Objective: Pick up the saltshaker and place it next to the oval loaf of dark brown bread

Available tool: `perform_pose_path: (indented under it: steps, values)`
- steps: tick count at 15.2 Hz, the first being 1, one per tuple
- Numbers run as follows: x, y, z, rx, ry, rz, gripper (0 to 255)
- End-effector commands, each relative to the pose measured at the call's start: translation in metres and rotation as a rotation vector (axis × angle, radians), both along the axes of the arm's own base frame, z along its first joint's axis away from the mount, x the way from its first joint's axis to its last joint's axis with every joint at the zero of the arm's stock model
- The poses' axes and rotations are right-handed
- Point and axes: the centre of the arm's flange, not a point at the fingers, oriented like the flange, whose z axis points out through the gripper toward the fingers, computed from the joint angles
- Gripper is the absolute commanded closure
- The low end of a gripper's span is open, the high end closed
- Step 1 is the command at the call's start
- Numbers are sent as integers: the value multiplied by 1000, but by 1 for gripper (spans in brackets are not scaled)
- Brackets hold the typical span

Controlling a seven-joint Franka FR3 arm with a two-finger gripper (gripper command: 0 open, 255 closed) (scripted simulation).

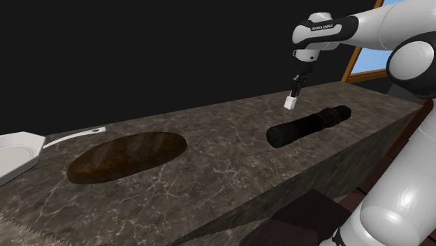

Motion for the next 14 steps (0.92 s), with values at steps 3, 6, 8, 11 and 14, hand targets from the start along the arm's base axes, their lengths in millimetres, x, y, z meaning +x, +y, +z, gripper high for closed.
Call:
perform_pose_path:
  steps: [3,6,8,11,14]
  values:
    - [1,0,22,0,0,0,255]
    - [1,0,38,0,0,0,255]
    - [1,0,49,0,0,0,255]
    - [1,0,65,0,0,0,255]
    - [1,0,80,0,0,0,255]
